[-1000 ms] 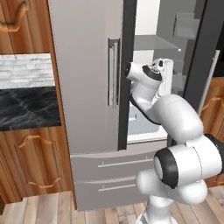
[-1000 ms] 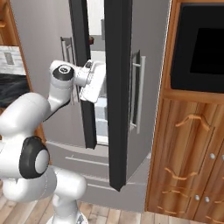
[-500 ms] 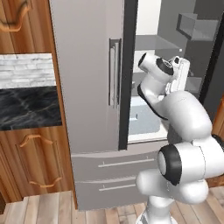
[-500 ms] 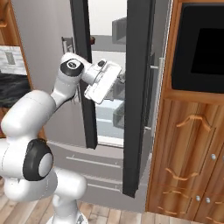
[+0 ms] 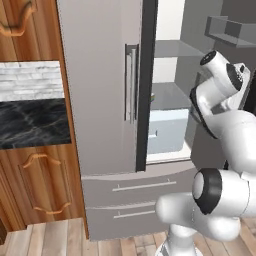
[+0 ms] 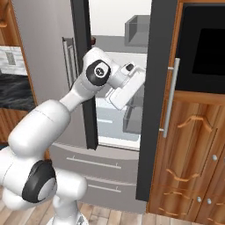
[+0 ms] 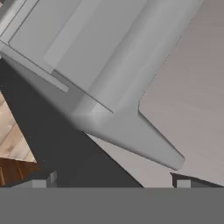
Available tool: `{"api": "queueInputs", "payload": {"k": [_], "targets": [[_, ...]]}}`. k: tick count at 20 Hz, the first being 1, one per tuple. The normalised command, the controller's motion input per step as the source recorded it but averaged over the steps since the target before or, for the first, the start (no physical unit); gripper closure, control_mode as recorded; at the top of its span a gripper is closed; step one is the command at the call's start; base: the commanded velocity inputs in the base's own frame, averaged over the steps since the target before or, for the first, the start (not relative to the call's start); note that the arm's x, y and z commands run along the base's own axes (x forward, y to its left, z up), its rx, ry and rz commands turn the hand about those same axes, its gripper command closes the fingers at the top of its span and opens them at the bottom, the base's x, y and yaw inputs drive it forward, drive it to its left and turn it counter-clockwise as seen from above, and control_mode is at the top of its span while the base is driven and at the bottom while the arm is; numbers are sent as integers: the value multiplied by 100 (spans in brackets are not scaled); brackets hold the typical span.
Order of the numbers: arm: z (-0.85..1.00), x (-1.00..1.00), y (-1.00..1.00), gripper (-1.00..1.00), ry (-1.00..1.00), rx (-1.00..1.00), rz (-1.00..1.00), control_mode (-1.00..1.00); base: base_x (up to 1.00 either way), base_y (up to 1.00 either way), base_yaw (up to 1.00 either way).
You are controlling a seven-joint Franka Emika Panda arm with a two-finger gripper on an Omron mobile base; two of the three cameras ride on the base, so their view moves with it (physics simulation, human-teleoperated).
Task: Take the cupcake and cake from the fridge and place them on the empty tray on the dining counter.
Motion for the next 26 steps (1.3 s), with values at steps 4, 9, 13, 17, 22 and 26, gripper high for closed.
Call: {"api": "queueInputs", "payload": {"k": [4, 9, 13, 17, 22, 26], "targets": [[32, -65, 58, -100, -40, 0, 6, -100, 0, 0, 0], [36, -73, 89, -100, -65, 2, 9, -100, 0, 0, 0], [0, -60, 86, -100, -58, 28, 0, -100, 0, 0, 0], [0, -36, 100, -100, -50, 34, 0, -100, 0, 0, 0], [0, -14, 95, -100, -34, 44, 0, -100, 0, 0, 0], [0, 0, 92, -100, -8, 47, 13, -100, 0, 0, 0]]}}
